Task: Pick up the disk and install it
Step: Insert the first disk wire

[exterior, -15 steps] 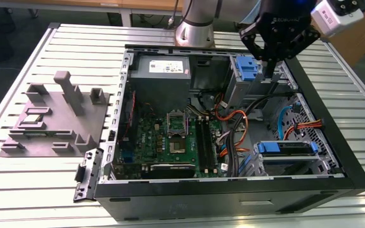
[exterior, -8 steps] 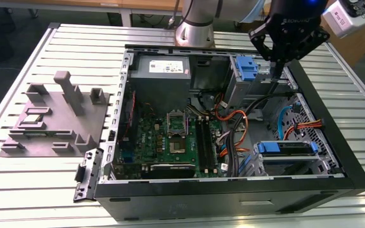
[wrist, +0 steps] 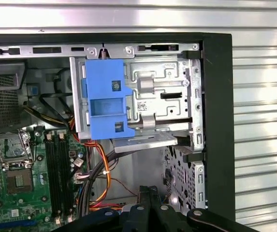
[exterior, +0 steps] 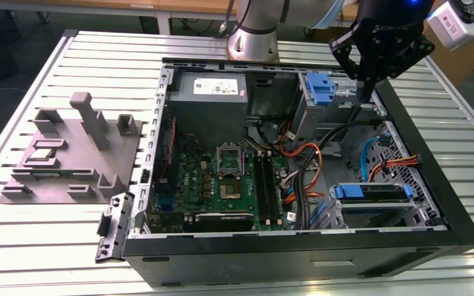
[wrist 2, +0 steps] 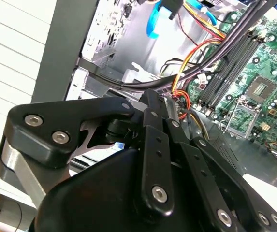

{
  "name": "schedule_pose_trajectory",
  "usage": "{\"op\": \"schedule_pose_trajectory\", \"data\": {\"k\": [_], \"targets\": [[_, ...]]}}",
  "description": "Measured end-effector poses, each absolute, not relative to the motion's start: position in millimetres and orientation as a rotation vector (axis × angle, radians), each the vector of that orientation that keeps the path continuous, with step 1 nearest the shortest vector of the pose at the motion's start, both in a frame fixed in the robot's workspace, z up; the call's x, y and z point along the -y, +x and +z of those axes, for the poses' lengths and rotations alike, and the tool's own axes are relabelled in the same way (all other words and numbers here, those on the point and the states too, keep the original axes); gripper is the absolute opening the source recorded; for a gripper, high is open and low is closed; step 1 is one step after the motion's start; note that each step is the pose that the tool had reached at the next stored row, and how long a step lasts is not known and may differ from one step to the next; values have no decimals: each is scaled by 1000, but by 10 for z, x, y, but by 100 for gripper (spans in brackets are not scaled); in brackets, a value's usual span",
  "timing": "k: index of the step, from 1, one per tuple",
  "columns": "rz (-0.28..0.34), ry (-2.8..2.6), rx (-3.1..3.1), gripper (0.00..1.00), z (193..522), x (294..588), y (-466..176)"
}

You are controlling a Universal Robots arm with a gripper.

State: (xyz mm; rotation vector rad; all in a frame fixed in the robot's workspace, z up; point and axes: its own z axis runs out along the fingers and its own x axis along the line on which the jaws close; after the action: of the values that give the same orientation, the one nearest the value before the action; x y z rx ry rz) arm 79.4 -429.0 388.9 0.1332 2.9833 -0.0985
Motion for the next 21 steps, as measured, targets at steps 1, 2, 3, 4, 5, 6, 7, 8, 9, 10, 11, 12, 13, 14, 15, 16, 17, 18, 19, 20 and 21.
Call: {"op": "schedule_pose_trajectory", "data": {"k": [1,2,3,4,5,6,7,8,9,10,11,12,13,14,15,16,17,18,19,20,21], "targets": [[-99,134,-2983,10,3888,4291,821],[-99,134,-2983,10,3887,4291,836],[-99,135,-2983,10,3887,4291,856],[-99,135,-2983,10,3887,4291,879],[-99,138,-2983,10,3886,4290,895],[-100,145,-2983,10,3885,4290,902],[-100,154,-2983,10,3884,4290,905],[-101,165,-2982,10,3883,4290,907],[-102,175,-2982,10,3882,4291,910],[-102,182,-2982,10,3880,4291,914],[-103,187,-2981,10,3877,4293,920],[-103,190,-2981,10,3875,4294,928],[-103,193,-2981,10,3873,4296,938],[-103,194,-2981,10,3872,4299,955],[-103,195,-2981,10,3869,4303,973],[-103,195,-2981,10,3868,4305,993],[-103,196,-2981,10,3866,4305,1013],[-103,197,-2981,10,3864,4306,1032],[-103,199,-2981,10,3862,4306,1047],[-104,201,-2981,10,3861,4307,1056],[-106,205,-2981,10,3861,4308,1059]]}}
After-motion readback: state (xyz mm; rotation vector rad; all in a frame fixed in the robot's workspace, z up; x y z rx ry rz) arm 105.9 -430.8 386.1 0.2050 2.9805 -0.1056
